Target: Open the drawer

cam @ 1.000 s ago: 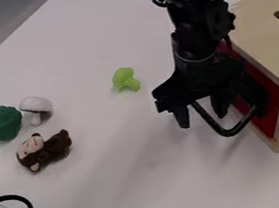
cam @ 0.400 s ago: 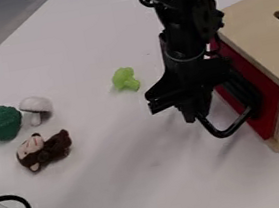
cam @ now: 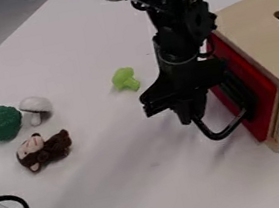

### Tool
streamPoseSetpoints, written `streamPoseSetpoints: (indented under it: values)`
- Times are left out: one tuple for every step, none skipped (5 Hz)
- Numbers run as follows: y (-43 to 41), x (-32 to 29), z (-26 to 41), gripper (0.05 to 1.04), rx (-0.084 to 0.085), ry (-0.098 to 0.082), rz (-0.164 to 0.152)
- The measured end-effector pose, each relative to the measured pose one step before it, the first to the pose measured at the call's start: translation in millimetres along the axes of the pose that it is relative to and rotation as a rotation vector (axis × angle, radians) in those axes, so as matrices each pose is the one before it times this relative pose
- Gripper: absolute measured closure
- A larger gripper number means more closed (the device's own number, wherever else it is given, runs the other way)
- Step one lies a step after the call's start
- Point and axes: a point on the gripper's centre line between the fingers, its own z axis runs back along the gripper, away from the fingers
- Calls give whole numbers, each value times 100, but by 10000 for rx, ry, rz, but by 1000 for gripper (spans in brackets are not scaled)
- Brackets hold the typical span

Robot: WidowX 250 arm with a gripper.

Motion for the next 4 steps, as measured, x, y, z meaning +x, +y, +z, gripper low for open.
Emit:
streamPoseSetpoints:
  values:
    - [1273, 127, 109, 968, 247, -227, 13]
    - [1153, 110, 260, 968, 145, -80, 131]
    - [628, 199, 588, 968, -11, -116, 131]
    - [1275, 362, 570, 968, 26, -99, 332]
